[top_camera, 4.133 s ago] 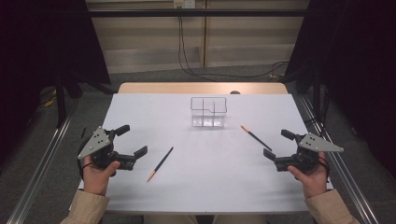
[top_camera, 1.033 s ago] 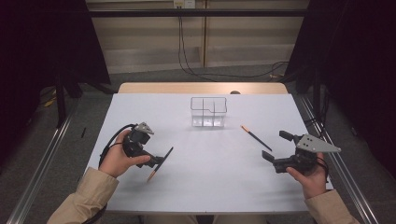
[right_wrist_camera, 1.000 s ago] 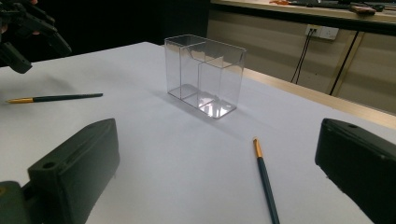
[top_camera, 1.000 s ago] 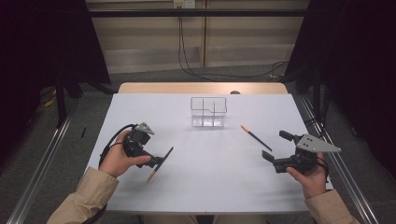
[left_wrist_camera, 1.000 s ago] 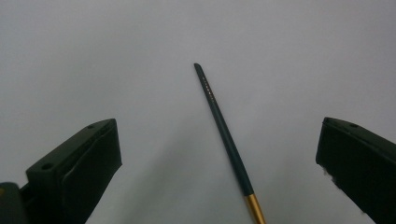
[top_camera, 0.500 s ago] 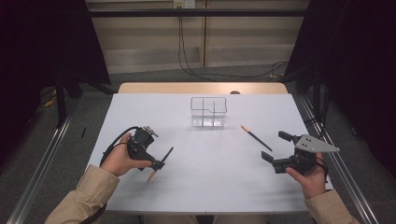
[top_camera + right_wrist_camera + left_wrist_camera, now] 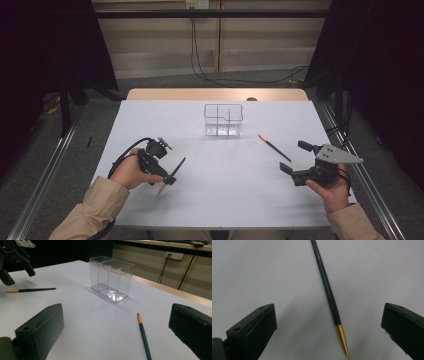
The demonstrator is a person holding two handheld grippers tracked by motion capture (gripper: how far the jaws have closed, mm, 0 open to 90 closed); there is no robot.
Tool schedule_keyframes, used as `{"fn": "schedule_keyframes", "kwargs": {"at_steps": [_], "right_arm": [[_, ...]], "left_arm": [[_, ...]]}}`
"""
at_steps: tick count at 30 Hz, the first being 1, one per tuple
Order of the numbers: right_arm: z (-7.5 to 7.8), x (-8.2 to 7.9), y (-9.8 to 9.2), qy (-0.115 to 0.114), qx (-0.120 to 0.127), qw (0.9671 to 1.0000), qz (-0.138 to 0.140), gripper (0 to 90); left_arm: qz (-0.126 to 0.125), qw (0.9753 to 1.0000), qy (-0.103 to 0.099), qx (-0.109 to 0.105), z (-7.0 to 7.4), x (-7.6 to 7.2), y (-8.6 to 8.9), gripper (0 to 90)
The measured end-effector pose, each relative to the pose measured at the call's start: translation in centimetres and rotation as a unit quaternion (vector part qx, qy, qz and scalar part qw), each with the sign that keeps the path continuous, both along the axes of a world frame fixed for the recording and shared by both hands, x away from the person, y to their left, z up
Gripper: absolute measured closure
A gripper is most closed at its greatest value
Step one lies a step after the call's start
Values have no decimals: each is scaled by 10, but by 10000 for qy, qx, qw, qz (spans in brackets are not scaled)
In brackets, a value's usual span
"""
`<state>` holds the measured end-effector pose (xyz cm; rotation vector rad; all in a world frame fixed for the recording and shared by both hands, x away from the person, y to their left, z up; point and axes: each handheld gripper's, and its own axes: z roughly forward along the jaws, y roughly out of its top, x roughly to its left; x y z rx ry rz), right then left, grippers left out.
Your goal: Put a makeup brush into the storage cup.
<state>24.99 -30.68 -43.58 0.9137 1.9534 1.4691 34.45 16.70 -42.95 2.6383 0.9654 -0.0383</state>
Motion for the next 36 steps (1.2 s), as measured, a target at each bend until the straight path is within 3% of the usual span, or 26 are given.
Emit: {"fn": "schedule_keyframes", "kwargs": {"at_steps": [8, 13, 14, 19, 26, 36], "right_arm": [[0, 0, 0, -5, -12, 10000, 3, 0], [0, 0, 0, -15, -9, 10000, -1, 0], [0, 0, 0, -11, -5, 10000, 2, 0], [0, 0, 1, -11, -17, 10000, 9, 0], [0, 0, 1, -10, -29, 10000, 9, 0], [0, 0, 1, -18, -50, 10000, 12, 0]], "left_arm": [[-35, 9999, -63, -90, 2, -1, 1, 146], [-22, 9996, 24, -268, 3, -3, 0, 289], [-6, 9994, 220, -274, 2, -3, 0, 338], [30, 9991, 288, -299, -1, -3, 0, 358], [59, 9989, 454, -82, -3, -4, -1, 472], [34, 9979, 590, 265, -9, -4, -2, 557]]}}
